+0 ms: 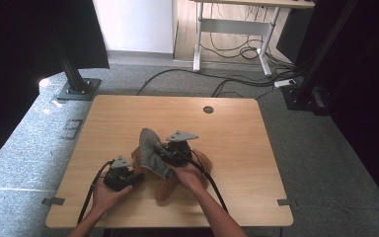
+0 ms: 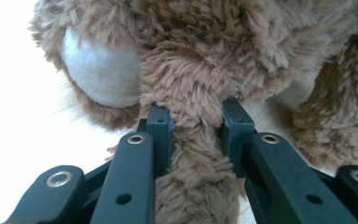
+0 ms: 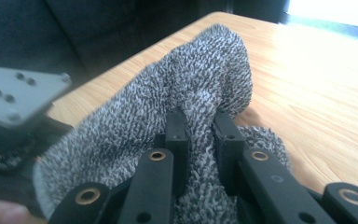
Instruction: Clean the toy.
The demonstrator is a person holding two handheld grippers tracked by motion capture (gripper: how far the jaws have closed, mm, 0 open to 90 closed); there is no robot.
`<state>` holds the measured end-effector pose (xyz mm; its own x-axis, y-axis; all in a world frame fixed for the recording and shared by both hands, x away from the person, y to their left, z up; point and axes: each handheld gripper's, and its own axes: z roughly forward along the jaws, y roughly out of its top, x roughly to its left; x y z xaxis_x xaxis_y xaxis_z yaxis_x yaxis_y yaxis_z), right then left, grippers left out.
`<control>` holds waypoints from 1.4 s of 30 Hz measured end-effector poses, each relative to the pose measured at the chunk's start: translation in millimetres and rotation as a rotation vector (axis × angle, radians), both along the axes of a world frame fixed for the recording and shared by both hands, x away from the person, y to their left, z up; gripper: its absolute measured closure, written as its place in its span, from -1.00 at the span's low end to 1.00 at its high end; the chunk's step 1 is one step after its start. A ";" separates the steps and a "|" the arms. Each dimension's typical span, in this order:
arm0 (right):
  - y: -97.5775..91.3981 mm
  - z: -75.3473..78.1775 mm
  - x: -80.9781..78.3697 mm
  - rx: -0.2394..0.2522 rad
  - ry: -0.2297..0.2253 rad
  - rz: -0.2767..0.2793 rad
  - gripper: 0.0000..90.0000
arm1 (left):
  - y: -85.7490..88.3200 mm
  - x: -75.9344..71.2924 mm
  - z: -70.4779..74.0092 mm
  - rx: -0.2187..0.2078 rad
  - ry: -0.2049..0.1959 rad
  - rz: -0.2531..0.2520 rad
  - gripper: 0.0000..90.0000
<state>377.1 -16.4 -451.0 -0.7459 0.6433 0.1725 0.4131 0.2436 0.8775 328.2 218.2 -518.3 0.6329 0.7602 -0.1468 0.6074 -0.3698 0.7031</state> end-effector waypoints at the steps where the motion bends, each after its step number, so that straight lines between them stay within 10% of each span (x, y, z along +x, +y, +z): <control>1: -4.1 -0.2 -1.4 -0.007 -0.002 -0.010 0.77 | -0.6 -0.2 -0.3 0.001 -0.002 0.002 0.56; 9: -58.8 -7.0 -14.8 -0.074 0.009 -0.111 0.78 | 0.1 -2.7 -0.1 0.002 0.001 -0.001 0.59; 26: -145.6 -17.4 -40.9 0.008 0.071 -0.232 0.78 | -4.8 -16.7 -2.0 0.024 -0.004 -0.036 0.61; 34: -86.5 20.6 -13.7 0.093 0.023 -0.116 0.78 | -7.7 -19.2 -3.5 0.039 -0.012 -0.041 0.62; 42: -15.9 24.8 5.7 0.104 0.037 -0.016 0.78 | -7.3 -19.5 -4.6 0.031 -0.007 -0.037 0.62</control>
